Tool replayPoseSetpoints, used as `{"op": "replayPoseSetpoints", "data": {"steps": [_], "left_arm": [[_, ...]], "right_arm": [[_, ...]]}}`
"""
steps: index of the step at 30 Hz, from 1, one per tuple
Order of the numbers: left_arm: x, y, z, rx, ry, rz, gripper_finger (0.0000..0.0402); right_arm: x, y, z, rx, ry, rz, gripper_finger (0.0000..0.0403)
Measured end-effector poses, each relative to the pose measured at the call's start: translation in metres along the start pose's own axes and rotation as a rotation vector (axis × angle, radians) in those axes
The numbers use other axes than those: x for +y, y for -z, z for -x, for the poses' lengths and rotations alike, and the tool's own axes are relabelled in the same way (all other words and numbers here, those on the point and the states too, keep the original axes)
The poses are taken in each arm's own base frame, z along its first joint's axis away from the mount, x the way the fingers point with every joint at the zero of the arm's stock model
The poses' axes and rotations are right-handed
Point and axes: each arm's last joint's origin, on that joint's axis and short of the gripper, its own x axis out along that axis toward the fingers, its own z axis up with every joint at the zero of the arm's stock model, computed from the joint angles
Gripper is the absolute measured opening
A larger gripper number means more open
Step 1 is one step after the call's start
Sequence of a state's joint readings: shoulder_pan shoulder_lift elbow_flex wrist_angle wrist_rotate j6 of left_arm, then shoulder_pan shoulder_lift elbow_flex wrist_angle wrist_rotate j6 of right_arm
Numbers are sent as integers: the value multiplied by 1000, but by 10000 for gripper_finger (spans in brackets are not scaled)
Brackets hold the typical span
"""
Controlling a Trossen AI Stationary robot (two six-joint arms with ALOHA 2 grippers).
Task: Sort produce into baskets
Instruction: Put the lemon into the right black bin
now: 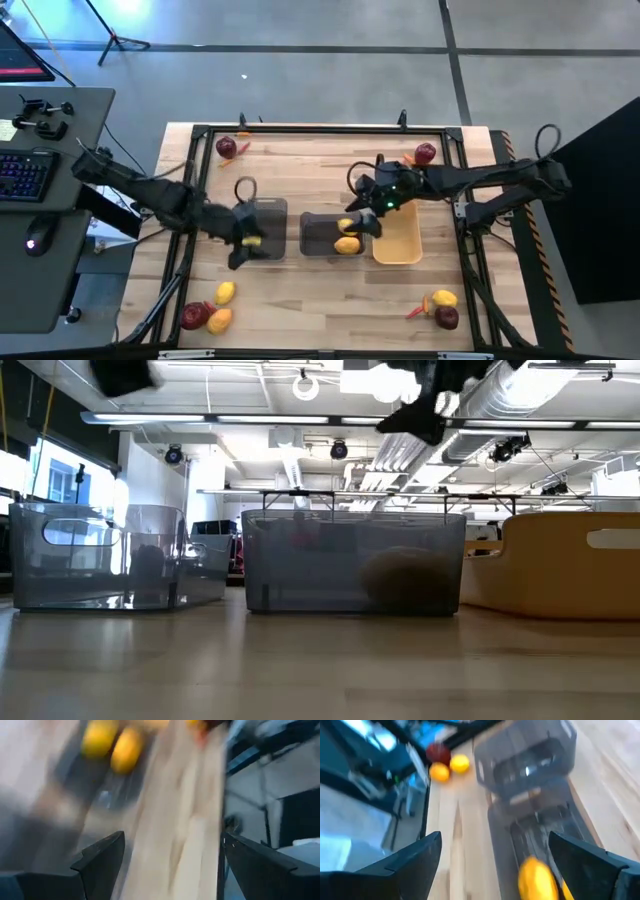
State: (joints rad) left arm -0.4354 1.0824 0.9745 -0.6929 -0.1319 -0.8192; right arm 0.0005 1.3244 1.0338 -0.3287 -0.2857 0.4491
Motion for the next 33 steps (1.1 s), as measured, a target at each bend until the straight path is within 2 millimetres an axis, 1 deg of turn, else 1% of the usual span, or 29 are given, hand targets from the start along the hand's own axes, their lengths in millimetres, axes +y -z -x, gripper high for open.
{"op": "replayPoseSetpoints", "data": {"steps": [3, 6, 9, 11, 14, 16, 18, 22, 24, 27, 29, 33], "left_arm": [[-3, 23, -6, 146, -100, 102, 324], [-8, 40, -12, 253, -162, 231, 324], [-14, 60, -23, 377, -261, 310, 323], [-19, 73, -32, 440, -320, 327, 323], [-25, 89, -47, 523, -383, 340, 323], [-26, 97, -57, 569, -424, 338, 323], [-27, 103, -66, 586, -460, 325, 323], [-27, 111, -81, 618, -524, 348, 323], [-29, 115, -89, 645, -521, 374, 323], [-34, 121, -100, 639, -485, 369, 323], [-32, 125, -107, 656, -513, 365, 323], [-25, 137, -115, 727, -634, 356, 323]], "right_arm": [[4, 13, 12, 83, 21, 25, 358], [3, 30, 19, 118, 24, 6, 358], [1, 45, 24, 102, 8, -17, 358], [-2, 54, 24, 77, 12, -46, 358], [-6, 63, 24, 39, 16, -121, 358], [-8, 67, 24, 35, 4, -170, 358], [-8, 68, 25, 40, -1, -181, 358], [-7, 67, 27, 21, -17, -140, 358], [-6, 66, 27, 15, -23, -130, 358], [-6, 66, 27, 14, -23, -112, 358], [-6, 66, 27, 14, -23, -104, 358], [-6, 66, 27, 14, -24, -104, 358]]}}
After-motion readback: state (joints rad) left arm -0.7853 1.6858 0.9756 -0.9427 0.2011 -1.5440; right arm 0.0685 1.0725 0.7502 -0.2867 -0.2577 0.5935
